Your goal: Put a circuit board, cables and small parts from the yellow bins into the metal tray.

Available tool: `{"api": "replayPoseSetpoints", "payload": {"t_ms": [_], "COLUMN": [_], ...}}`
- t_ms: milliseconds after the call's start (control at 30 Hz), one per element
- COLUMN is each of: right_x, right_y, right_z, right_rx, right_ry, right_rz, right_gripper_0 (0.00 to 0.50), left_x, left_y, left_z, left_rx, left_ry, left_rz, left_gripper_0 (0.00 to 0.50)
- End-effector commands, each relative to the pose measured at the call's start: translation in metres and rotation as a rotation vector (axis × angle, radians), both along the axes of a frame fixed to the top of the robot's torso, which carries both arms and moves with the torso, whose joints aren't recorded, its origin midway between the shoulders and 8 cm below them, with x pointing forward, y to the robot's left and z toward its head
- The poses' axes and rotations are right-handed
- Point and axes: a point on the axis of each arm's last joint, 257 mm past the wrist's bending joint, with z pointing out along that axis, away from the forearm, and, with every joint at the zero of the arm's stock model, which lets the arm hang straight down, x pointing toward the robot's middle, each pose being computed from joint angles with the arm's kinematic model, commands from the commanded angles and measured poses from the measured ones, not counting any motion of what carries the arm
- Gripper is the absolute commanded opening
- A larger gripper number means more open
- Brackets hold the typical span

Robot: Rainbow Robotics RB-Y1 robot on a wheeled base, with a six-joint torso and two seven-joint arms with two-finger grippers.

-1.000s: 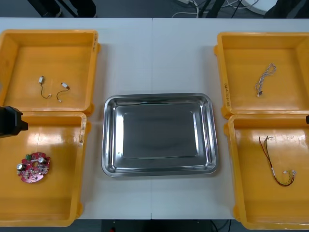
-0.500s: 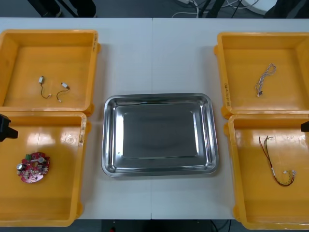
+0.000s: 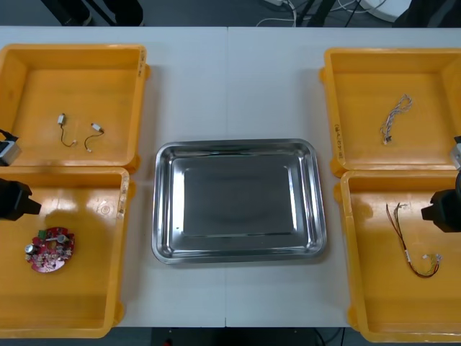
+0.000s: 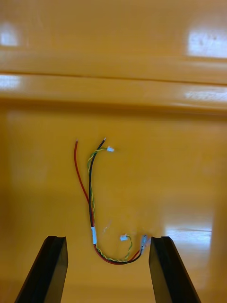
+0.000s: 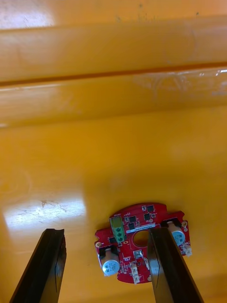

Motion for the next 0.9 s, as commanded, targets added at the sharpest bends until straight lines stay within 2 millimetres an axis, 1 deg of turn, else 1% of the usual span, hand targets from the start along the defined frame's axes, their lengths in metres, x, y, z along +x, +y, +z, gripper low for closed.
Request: {"api": "replayPoseSetpoints", "payload": {"t_ms": [33,100,300,467,700,900], "right_x": [-0.007,-0.010,-0.017,-0.024,-0.024,-0.019], "right_y": [0.021,0.025,0.033,0.035,0.035,0.033], "right_z": [-0.020,-0.029,-0.047,-0.062,-0.078,-0.091], "right_rx": [-0.008,-0.013,-0.004,-0.011,-0.004,0.006], "right_ry": [0.008,0.018,0.026,0.039,0.041,0.028], "right_rz": [0.052,0.061,0.072,0.078,0.080,0.077], "right_gripper_0": [0.500,0.500,0.500,0.500,0.500,0.500], "left_x": [-0.009,-0.011,-0.014,-0.016,-0.015,-0.017], "left_y": [0.018,0.018,0.018,0.016,0.013,0.011], "left_z": [-0.003,-0.006,-0.013,-0.023,-0.033,-0.043], "left_rx": [0.063,0.066,0.079,0.071,0.054,0.041], "left_ry": [0.021,0.029,0.050,0.058,0.049,0.048], "left_rz": [-0.006,0.003,0.025,0.056,0.100,0.142], "left_gripper_0": [0.500,0.500,0.500,0.500,0.500,0.500]}}
